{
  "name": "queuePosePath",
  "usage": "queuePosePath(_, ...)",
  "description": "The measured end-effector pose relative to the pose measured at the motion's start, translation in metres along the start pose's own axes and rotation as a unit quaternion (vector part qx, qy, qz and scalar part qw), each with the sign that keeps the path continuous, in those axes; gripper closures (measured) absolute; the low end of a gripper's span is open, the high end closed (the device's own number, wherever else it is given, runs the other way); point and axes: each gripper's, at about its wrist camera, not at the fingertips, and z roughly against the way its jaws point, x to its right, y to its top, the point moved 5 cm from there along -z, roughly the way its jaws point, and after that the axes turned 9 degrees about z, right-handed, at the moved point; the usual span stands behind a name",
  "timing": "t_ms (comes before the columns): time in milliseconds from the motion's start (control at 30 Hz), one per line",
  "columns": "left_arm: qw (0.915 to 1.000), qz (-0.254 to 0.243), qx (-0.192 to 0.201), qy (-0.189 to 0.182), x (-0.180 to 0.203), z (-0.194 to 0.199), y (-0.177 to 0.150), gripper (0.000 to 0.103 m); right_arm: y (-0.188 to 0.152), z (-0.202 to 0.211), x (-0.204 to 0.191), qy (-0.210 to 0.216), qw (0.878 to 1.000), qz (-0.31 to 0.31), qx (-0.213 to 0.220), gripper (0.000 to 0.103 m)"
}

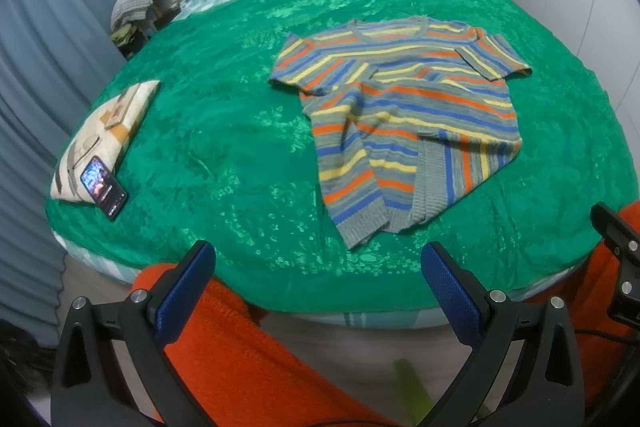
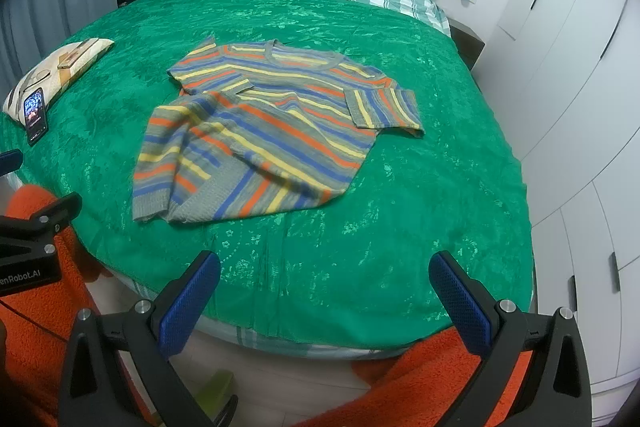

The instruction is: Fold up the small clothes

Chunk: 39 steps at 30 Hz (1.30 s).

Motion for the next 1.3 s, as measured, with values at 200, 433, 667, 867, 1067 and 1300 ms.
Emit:
queuePosePath(200,1.0000,0.000,0.000,0.000,0.000,0.000,0.000,0.000,0.000,0.000,0.000,0.001,1.000,0.000,-0.001,0.000)
queuePosePath(433,0.9998,0.011,-0.015,-0.010,-0.011,-0.009,-0.001,0.000,0.000,-0.001,-0.002,0.006,1.000,-0.001,-0.001,0.000)
queuePosePath(667,0.9941,0.036,-0.080,-0.065,-0.043,-0.056,-0.015,0.001,0.009,-0.027,0.007,0.060,0.998,0.012,0.035,0.000)
queuePosePath(867,0.9869,0.026,-0.116,-0.109,-0.029,-0.091,-0.026,0.001,0.055,-0.109,-0.028,0.147,0.980,0.134,0.028,0.001)
queuePosePath(1067,0.9791,0.067,-0.148,-0.122,-0.037,-0.103,-0.038,0.001,0.078,-0.188,-0.086,0.190,0.956,0.223,-0.017,0.051)
queuePosePath(1300,0.9822,0.089,-0.124,-0.110,-0.069,-0.093,-0.038,0.001,0.044,-0.139,-0.058,0.241,0.945,0.219,-0.008,0.096)
